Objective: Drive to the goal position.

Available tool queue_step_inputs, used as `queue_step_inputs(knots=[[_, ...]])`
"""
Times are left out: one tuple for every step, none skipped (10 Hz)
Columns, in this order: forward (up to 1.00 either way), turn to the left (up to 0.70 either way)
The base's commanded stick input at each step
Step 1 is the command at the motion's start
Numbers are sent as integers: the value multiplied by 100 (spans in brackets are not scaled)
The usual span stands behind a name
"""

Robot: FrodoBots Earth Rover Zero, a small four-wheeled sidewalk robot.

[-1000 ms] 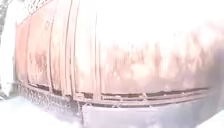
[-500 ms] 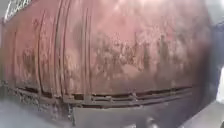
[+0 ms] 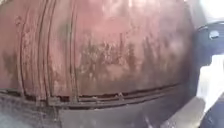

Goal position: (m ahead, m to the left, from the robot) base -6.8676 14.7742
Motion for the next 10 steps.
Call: queue_step_inputs(knots=[[0,-7],[0,-30],[0,-65],[0,-66],[0,0],[0,0],[0,0],[0,0],[0,0],[0,0]])
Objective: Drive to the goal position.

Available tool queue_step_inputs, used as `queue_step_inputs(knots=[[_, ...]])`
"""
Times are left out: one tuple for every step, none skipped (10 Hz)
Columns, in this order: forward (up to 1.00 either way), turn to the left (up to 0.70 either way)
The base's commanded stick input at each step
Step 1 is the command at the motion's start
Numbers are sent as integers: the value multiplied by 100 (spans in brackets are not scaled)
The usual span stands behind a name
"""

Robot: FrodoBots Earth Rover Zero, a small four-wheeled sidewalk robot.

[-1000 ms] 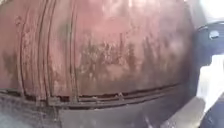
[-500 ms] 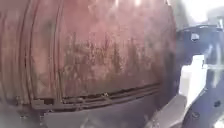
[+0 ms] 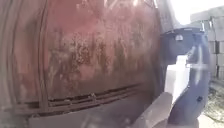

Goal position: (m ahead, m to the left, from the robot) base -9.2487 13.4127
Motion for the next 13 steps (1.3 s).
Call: queue_step_inputs(knots=[[0,0],[0,0],[0,0],[0,27],[0,66],[0,70],[0,70],[0,70],[0,70],[0,70],[0,70],[0,70],[0,70]])
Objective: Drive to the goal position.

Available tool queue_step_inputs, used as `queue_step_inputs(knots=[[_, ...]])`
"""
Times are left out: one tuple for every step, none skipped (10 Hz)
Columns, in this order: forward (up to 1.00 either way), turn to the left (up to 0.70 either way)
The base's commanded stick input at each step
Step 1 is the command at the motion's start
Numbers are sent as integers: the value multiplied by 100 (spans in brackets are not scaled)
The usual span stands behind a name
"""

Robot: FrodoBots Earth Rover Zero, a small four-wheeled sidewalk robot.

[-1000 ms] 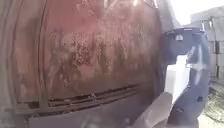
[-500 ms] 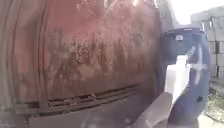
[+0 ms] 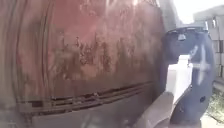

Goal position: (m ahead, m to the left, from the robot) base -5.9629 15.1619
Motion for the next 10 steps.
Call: queue_step_inputs(knots=[[0,70],[0,70],[0,70],[0,70],[0,70],[0,70],[0,70],[0,70],[0,70],[0,70]])
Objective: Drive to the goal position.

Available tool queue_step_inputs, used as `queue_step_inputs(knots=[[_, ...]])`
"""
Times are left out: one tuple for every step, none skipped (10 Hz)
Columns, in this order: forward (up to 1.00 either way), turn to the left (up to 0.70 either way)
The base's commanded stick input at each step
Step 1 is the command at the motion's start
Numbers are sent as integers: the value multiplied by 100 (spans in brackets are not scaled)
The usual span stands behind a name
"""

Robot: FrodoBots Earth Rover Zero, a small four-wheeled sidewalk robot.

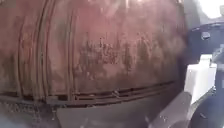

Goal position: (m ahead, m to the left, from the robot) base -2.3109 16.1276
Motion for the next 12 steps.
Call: queue_step_inputs(knots=[[0,70],[0,70],[0,70],[0,70],[0,70],[0,70],[0,70],[0,70],[0,70],[0,70],[0,70],[0,70]])
